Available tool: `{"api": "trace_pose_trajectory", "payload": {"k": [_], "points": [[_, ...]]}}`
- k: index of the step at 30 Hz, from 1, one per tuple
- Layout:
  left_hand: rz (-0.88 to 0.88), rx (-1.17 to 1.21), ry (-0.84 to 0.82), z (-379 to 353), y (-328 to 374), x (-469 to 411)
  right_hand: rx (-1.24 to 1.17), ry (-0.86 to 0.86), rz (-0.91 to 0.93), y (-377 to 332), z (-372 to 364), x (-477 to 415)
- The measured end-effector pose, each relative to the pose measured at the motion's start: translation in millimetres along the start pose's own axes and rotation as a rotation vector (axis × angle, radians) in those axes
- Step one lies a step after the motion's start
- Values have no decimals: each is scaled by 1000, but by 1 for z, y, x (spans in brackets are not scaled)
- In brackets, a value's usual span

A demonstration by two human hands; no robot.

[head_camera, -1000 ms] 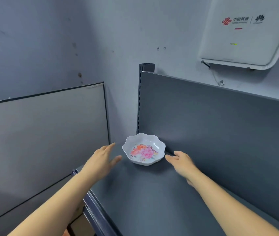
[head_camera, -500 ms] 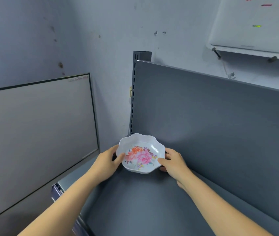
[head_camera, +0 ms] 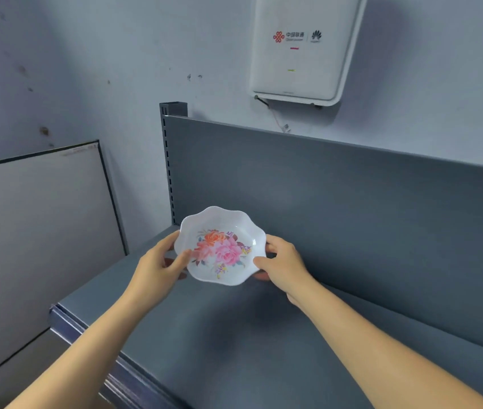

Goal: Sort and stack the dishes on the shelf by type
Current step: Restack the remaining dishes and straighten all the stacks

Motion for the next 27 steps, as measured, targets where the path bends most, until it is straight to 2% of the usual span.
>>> {"api": "trace_pose_trajectory", "payload": {"k": [6,16,27], "points": [[-73,157,-76,-75,64,54,98,139,37,12,91,75],[-133,221,-201,-204,130,174,213,354,2,72,228,229],[-205,253,-429,-351,212,298,384,590,-73,119,378,399]]}}
Point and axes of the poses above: each hand's wrist, its own x-axis away from the middle knuckle, its own z-axis out of the back of the hand, y = z × x, the point moved 9 cm from there along -x, towards the middle knuckle, and after that the axes turned 13 degrees about x, right-handed, at the moved point
